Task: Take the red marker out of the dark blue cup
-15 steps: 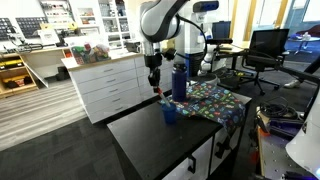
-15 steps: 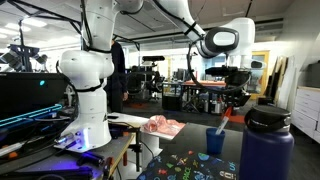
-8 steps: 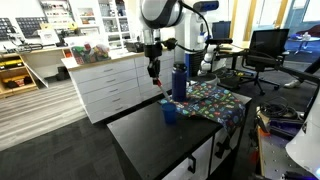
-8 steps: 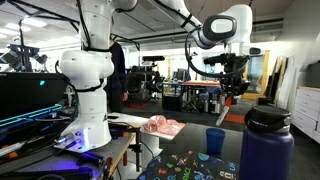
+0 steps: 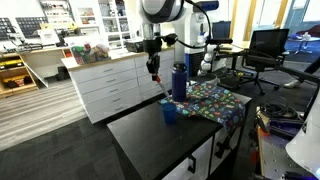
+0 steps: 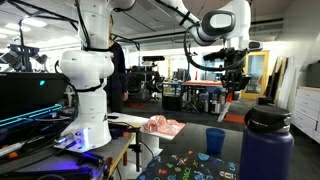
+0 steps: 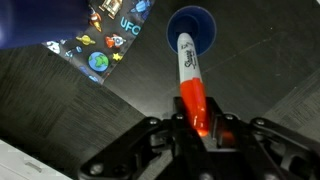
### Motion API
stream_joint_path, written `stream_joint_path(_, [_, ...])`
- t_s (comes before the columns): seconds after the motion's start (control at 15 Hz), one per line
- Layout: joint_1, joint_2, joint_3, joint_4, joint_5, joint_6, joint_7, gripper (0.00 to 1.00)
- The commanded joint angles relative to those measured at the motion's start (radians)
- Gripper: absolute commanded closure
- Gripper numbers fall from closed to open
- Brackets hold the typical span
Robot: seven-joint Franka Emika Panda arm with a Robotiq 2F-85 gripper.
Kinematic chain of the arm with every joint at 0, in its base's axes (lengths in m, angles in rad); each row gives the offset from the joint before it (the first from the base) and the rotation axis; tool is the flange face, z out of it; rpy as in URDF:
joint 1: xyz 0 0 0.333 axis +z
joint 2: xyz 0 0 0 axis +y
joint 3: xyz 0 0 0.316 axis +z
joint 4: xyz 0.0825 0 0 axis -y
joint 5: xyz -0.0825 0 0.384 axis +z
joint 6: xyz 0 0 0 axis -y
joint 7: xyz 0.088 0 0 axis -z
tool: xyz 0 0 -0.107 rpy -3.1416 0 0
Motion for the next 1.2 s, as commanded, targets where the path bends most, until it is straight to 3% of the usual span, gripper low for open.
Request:
stream_joint_path(0.0, [0.022,-0.032,-0.008,-0.012,-0.017,-0.026,0.046,0.92])
stream_joint_path(1.13, [0.142,0.1,0.052,0.064,0.023,-0.103,0.328,0.92])
